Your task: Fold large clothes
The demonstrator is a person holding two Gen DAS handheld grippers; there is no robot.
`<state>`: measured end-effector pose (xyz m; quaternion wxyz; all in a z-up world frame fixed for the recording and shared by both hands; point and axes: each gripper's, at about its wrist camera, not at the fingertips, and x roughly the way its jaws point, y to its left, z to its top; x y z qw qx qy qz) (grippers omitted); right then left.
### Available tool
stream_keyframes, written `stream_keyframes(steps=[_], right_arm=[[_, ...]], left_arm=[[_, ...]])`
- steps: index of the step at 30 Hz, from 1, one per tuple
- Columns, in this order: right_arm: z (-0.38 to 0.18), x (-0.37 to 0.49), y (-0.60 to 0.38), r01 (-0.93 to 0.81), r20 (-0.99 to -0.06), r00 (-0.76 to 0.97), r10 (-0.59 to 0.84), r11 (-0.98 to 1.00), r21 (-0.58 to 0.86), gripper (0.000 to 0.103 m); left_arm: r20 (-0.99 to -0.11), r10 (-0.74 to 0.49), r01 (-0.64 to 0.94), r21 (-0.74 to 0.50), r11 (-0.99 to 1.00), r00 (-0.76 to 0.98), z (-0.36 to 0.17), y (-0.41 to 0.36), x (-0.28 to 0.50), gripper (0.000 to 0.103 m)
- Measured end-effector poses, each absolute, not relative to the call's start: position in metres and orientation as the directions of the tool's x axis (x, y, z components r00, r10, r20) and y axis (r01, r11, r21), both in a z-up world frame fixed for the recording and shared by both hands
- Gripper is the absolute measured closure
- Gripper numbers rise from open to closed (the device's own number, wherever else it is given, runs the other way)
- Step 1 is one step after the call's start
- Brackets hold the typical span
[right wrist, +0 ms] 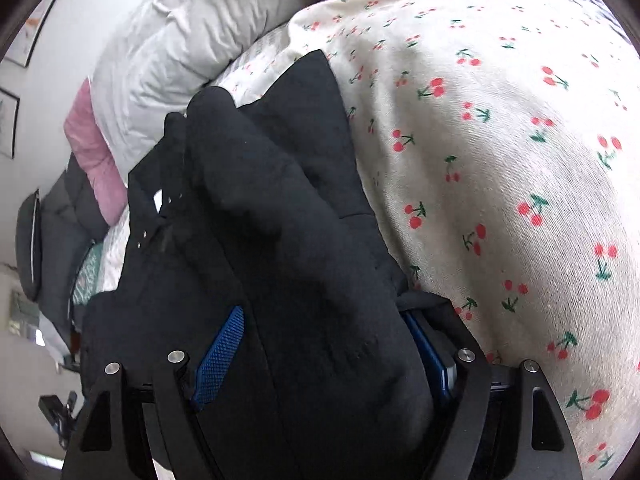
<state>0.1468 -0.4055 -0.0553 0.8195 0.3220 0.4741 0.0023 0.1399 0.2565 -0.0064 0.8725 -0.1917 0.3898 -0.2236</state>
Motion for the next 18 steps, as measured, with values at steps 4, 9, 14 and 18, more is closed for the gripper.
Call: stream_keyframes(steps=[4,9,14,18], right_arm=[[-0.022,0.137,-0.396,0.233,-0.767,0.580,0.275,0.846,0.480,0.025],[-0.018,0.131,-0.402,0.223,-0.771,0.604,0.205,0.884,0.410,0.024],[-0.057,0.147,-0.408,0.249,-0.782,0.563,0.267,0.848,0.469,0.023],[-0.063,0.161,-0.410,0.238,-0.753,0.587,0.297,0.825,0.512,0.023]], left_arm=[[-0.629,-0.573,0.301,-0.493,0.817,0.525,-0.005,0.243,0.133,0.017],[-0.747,-0.464,0.349,-0.325,0.879,0.475,-0.026,0.217,0.127,0.003],[-0.797,-0.468,0.182,-0.432,0.883,0.381,-0.082,0.214,0.182,0.004],[-0.762,-0.513,0.111,-0.515,0.850,0.395,-0.101,0.203,0.221,0.005]])
